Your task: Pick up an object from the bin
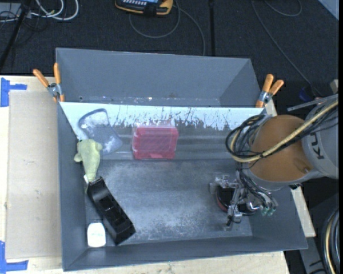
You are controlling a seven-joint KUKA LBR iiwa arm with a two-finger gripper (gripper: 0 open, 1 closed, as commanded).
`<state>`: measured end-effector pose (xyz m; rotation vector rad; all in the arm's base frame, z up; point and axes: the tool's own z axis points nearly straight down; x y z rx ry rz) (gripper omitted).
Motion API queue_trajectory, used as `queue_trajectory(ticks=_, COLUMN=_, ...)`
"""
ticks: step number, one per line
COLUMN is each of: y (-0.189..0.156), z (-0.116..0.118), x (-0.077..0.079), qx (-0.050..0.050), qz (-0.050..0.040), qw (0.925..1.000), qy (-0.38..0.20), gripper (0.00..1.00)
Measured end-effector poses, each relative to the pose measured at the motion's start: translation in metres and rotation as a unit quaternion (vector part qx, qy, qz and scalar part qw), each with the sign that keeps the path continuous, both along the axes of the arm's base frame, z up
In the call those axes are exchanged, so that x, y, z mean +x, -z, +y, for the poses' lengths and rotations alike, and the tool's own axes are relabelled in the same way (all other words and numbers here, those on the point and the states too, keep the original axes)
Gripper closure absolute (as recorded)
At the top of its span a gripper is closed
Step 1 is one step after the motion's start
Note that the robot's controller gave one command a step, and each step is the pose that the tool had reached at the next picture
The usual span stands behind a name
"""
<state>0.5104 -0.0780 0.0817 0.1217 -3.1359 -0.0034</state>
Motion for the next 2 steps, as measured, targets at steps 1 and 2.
queue_trajectory(ticks=1, y=0.001, z=-0.007, x=0.022, qx=-0.001, qz=0.0024, qw=0.9994, qy=0.036, gripper=0.00)
queue_trajectory(ticks=2, y=0.006, z=-0.004, x=0.059, qx=0.000, qz=-0.0012, qw=0.9986, qy=-0.053, gripper=0.00)
